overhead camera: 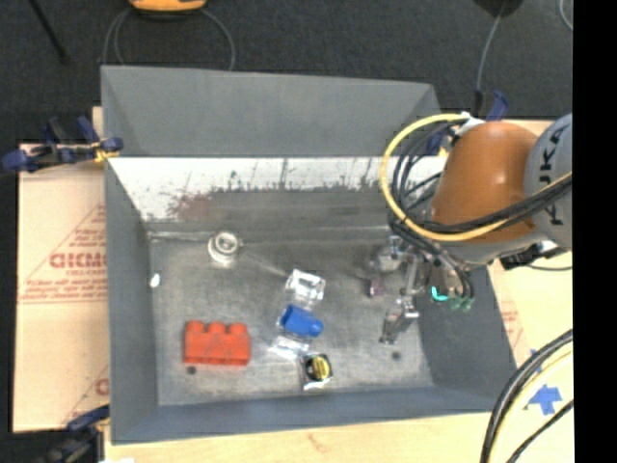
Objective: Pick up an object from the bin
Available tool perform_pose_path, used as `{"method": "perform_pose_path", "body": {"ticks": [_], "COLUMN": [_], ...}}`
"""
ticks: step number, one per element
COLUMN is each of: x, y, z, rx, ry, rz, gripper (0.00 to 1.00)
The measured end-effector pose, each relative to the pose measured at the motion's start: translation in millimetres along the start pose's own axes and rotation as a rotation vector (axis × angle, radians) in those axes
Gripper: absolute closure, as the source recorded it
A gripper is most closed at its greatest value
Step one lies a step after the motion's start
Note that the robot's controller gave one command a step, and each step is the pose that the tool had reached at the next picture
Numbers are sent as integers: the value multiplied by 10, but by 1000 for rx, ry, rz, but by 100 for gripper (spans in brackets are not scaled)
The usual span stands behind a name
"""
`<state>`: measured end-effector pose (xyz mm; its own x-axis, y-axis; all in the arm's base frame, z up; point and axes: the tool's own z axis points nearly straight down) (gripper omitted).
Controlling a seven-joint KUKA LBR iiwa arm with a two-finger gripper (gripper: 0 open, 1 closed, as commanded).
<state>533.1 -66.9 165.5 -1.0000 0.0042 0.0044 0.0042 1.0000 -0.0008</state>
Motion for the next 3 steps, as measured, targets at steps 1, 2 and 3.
{"method": "perform_pose_path", "body": {"ticks": [1,2,3], "x": [560,521,317], "y": [-365,532,1233], "z": [232,-46,599], "rx": [1,-4,-4], "ry": [0,-10,-9], "rz": [-52,115,101], "gripper": [0,0,0]}}
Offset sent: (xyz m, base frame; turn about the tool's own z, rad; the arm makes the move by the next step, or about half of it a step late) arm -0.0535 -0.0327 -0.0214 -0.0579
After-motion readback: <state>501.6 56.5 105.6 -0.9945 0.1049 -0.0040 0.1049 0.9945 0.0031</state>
